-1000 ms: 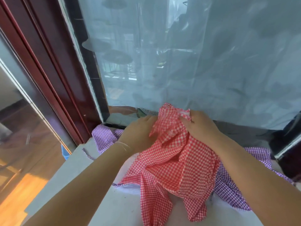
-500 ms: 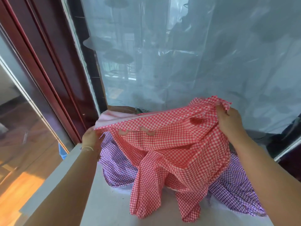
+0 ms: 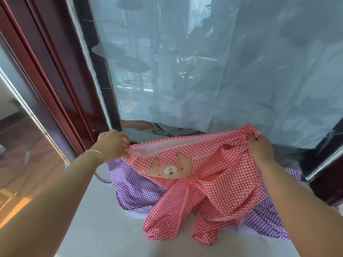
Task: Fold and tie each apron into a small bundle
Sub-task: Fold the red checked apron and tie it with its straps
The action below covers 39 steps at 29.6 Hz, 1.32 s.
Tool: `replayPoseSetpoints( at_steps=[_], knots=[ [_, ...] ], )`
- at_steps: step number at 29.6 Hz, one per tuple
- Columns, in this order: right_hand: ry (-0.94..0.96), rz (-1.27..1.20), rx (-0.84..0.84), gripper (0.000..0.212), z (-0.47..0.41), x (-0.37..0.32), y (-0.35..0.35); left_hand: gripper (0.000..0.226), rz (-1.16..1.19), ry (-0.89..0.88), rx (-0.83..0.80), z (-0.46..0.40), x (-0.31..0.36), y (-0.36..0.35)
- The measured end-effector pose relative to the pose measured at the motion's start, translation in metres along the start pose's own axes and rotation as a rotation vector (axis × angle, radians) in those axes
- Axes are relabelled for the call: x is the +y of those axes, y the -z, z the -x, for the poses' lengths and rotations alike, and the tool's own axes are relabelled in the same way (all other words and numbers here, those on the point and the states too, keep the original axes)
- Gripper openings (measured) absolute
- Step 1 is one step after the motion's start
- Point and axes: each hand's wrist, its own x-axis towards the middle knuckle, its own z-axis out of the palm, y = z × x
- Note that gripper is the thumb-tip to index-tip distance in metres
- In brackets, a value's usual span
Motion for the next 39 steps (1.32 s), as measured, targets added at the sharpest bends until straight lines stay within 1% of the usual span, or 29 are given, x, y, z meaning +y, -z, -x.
replayPoseSetpoints(
  at_steps=[1, 3, 6, 7, 8, 9, 11, 12, 13, 14, 15, 17, 19, 20, 21, 22, 23, 24, 25, 27, 28, 30, 32, 33, 34, 35, 36, 38, 39],
  knots=[
    [0.004, 0.015, -0.002, 0.073, -0.001, 0.0, 0.001, 0.026, -0.134, 0.009, -0.041, 0.003, -0.002, -0.002],
    [0.024, 0.057, -0.009, 0.073, 0.001, -0.002, 0.004, 0.036, -0.195, 0.071, -0.044, 0.01, -0.008, -0.005],
    [0.082, 0.121, 0.003, 0.074, 0.007, -0.002, 0.009, 0.053, -0.088, 0.235, -0.012, 0.009, -0.017, -0.017],
    [0.097, 0.133, 0.012, 0.073, 0.01, -0.004, 0.01, 0.061, -0.075, 0.267, 0.004, 0.009, -0.017, -0.021],
    [0.102, 0.144, 0.025, 0.072, 0.012, -0.006, 0.013, 0.066, -0.064, 0.257, 0.013, 0.008, -0.018, -0.024],
    [0.119, 0.153, 0.042, 0.07, 0.014, -0.009, 0.018, 0.063, -0.01, 0.232, 0.009, 0.007, -0.016, -0.026],
    [0.15, 0.144, 0.068, 0.068, 0.016, -0.016, 0.029, 0.041, 0.127, 0.19, -0.012, 0.007, -0.003, -0.029],
    [0.171, 0.129, 0.073, 0.066, 0.019, -0.021, 0.036, 0.036, 0.118, 0.17, 0.005, 0.006, 0.005, -0.03],
    [0.198, 0.113, 0.074, 0.063, 0.022, -0.028, 0.042, 0.04, 0.054, 0.145, 0.043, 0.005, 0.015, -0.032],
    [0.227, 0.102, 0.073, 0.06, 0.026, -0.034, 0.046, 0.05, 0.02, 0.119, 0.1, 0.002, 0.029, -0.035],
    [0.259, 0.102, 0.054, 0.056, 0.032, -0.04, 0.049, 0.066, 0.046, 0.087, 0.143, -0.001, 0.047, -0.035],
    [0.325, 0.143, 0.019, 0.048, 0.046, -0.05, 0.052, 0.092, 0.224, -0.014, 0.17, -0.011, 0.091, -0.028],
    [0.42, 0.224, -0.03, 0.041, 0.057, -0.056, 0.05, 0.102, 0.403, -0.145, 0.173, -0.022, 0.137, -0.011],
    [0.466, 0.262, -0.067, 0.041, 0.062, -0.06, 0.046, 0.102, 0.479, -0.193, 0.173, -0.026, 0.153, -0.004],
    [0.499, 0.311, -0.092, 0.042, 0.066, -0.06, 0.045, 0.097, 0.57, -0.238, 0.145, -0.03, 0.169, 0.005],
    [0.518, 0.351, -0.111, 0.046, 0.069, -0.061, 0.045, 0.084, 0.678, -0.274, 0.091, -0.032, 0.18, 0.012],
    [0.515, 0.367, -0.126, 0.05, 0.071, -0.059, 0.051, 0.063, 0.77, -0.316, 0.035, -0.032, 0.193, 0.018],
    [0.5, 0.353, -0.175, 0.053, 0.073, -0.059, 0.055, 0.039, 0.823, -0.342, 0.0, -0.031, 0.198, 0.02],
    [0.459, 0.302, -0.253, 0.052, 0.073, -0.059, 0.061, 0.023, 0.84, -0.358, -0.011, -0.029, 0.2, 0.022],
    [0.333, 0.245, -0.469, 0.05, 0.069, -0.05, 0.081, 0.023, 0.897, -0.354, -0.087, -0.02, 0.198, 0.027],
    [0.297, 0.28, -0.564, 0.059, 0.066, -0.04, 0.094, 0.023, 0.961, -0.326, -0.163, -0.018, 0.195, 0.027],
    [0.248, 0.348, -0.708, 0.078, 0.055, -0.023, 0.117, 0.02, 1.082, -0.197, -0.339, -0.017, 0.175, 0.025],
    [0.129, 0.26, -0.832, 0.08, 0.047, -0.008, 0.14, 0.024, 1.09, -0.115, -0.503, -0.019, 0.153, 0.023],
    [0.044, 0.179, -0.869, 0.083, 0.042, -0.004, 0.148, 0.025, 1.052, -0.084, -0.555, -0.019, 0.143, 0.021],
    [-0.036, 0.146, -0.877, 0.09, 0.035, 0.0, 0.152, 0.026, 1.017, -0.05, -0.59, -0.023, 0.136, 0.017],
    [-0.096, 0.17, -0.879, 0.094, 0.031, 0.002, 0.15, 0.027, 1.003, 0.002, -0.598, -0.025, 0.131, 0.01],
    [-0.142, 0.248, -0.861, 0.091, 0.027, 0.003, 0.145, 0.024, 0.982, 0.055, -0.578, -0.027, 0.128, 0.003],
    [-0.172, 0.548, -0.777, 0.076, 0.019, 0.011, 0.123, 0.021, 0.895, 0.146, -0.563, -0.028, 0.123, -0.014],
    [-0.15, 0.7, -0.702, 0.066, 0.016, 0.017, 0.11, 0.024, 0.841, 0.182, -0.606, -0.029, 0.12, -0.024]
  ],
)
